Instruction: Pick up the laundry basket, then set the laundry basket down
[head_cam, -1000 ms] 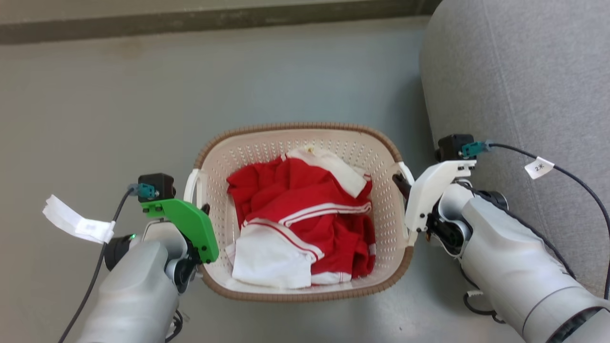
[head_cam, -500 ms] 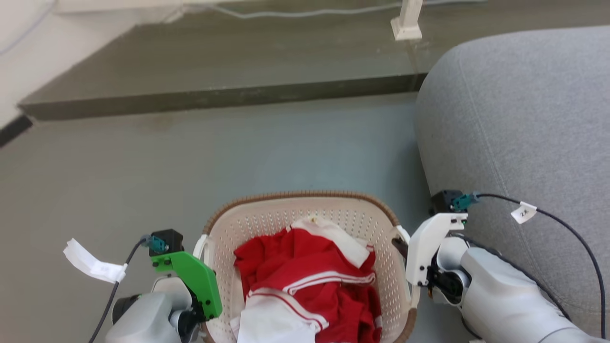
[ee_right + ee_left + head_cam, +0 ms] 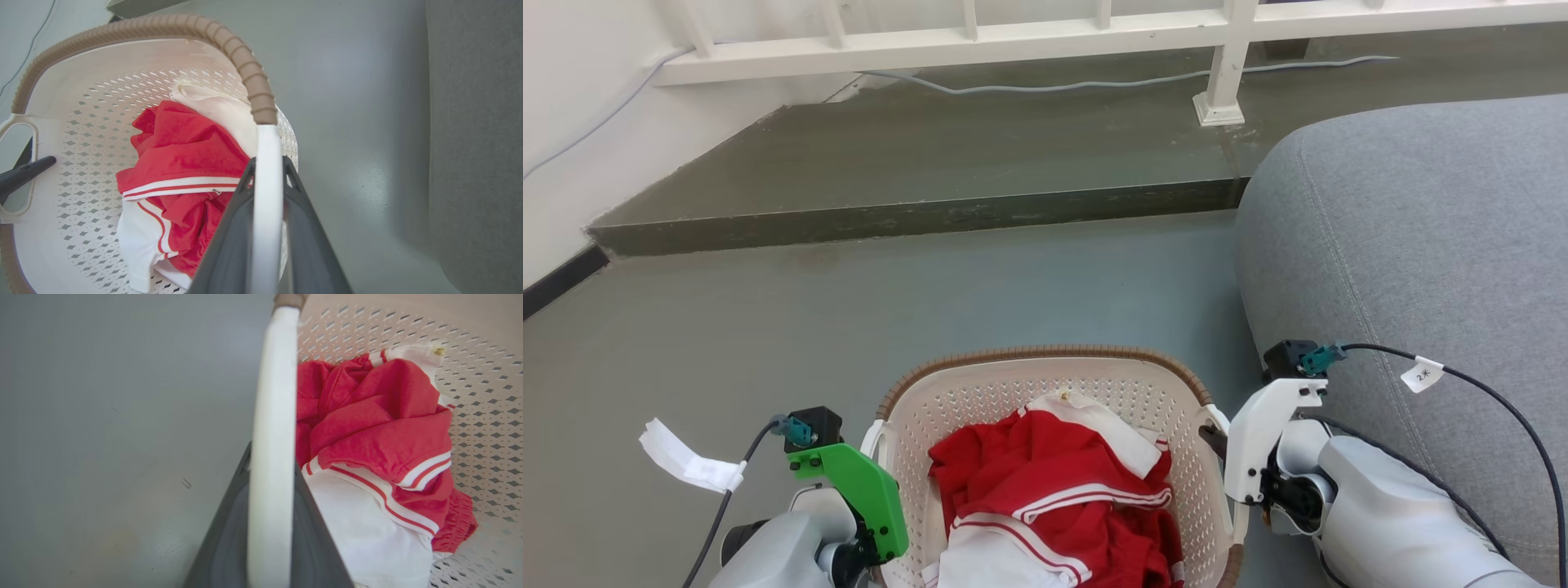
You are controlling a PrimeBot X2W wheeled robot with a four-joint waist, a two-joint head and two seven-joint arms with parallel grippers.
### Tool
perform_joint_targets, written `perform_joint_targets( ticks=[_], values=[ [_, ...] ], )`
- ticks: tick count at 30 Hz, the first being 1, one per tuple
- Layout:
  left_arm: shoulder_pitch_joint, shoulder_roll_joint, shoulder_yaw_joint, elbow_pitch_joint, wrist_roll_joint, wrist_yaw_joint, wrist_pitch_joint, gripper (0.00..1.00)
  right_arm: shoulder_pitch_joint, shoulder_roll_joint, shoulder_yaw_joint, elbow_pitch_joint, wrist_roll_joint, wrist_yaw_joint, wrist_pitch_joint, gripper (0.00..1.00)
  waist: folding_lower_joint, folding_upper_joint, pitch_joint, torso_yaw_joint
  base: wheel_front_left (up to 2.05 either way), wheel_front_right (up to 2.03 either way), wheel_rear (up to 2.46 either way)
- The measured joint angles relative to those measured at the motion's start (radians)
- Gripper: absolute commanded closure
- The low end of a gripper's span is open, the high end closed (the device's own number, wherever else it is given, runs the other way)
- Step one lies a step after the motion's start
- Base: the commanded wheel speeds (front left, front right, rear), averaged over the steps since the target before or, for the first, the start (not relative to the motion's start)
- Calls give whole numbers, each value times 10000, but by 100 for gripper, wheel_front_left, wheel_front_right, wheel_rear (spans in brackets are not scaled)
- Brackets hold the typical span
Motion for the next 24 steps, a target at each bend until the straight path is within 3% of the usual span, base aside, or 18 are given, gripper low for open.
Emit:
perform_joint_targets(
  ticks=[24],
  values=[
    [20, 8, -378, -240, -345, 355, 84, 100, -3, -288, 410, -278, 508, -71, 226, 100, 0, 0, 240, 27, 0, 0, 0]
  ],
)
